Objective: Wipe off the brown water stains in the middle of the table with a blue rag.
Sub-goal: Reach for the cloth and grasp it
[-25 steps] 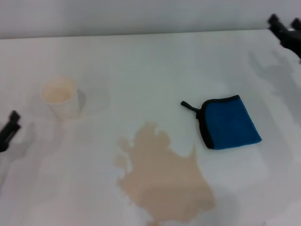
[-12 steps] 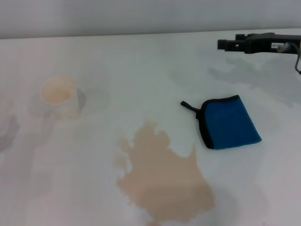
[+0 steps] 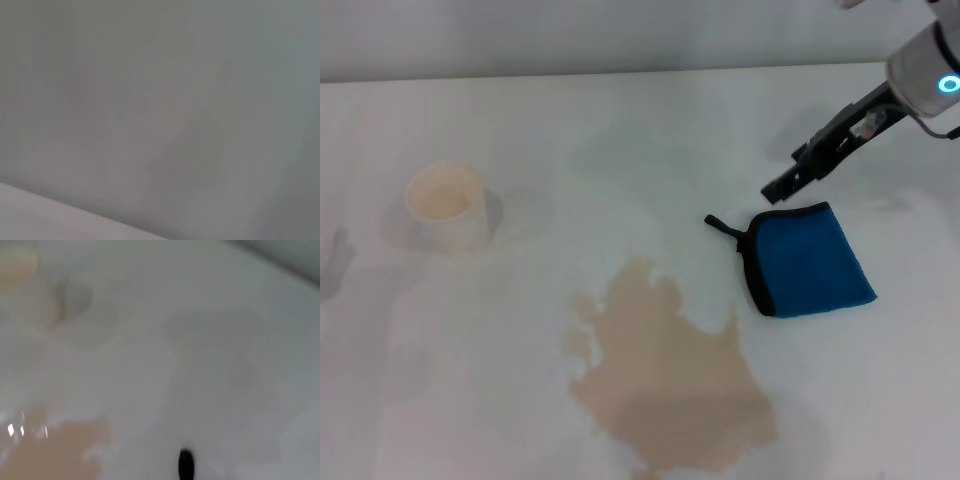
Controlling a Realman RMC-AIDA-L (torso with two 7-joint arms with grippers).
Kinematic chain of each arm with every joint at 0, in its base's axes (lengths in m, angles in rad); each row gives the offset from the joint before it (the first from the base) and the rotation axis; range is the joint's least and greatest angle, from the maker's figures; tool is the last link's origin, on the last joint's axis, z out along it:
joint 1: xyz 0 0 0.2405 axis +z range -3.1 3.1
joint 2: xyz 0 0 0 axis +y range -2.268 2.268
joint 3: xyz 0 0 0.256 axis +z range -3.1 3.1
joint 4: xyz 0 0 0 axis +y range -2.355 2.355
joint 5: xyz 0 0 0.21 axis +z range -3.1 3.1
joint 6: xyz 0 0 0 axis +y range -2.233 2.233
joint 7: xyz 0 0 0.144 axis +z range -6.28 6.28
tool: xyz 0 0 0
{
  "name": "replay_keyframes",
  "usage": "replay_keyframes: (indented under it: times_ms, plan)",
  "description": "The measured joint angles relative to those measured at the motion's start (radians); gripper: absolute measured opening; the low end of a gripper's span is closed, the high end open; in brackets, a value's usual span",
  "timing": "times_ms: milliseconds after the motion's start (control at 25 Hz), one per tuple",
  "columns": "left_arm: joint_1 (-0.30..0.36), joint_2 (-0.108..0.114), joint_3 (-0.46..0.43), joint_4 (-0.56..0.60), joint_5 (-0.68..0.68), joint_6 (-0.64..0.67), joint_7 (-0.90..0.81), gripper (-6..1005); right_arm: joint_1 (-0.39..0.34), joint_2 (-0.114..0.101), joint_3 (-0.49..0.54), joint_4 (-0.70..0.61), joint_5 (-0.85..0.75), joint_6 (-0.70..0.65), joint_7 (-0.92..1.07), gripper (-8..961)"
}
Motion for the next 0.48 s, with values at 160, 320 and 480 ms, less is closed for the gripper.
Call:
replay_keyframes:
  times_ms: [160, 320, 480]
  plan:
    - [0.000, 0.000, 0.000, 0.003, -0.005, 0.010, 0.000, 892, 0.026, 0.062, 0.001, -0.097, -0.165, -0.112, 0.068, 844]
    - [-0.002, -0.001, 0.000, 0.003, -0.005, 0.018, -0.004, 892, 0.028, 0.113, 0.002, -0.134, -0.281, -0.160, 0.088, 844]
    - [-0.003, -0.003, 0.000, 0.002, -0.005, 0.025, -0.005, 892, 0.024, 0.152, 0.002, -0.131, -0.349, -0.162, 0.092, 843]
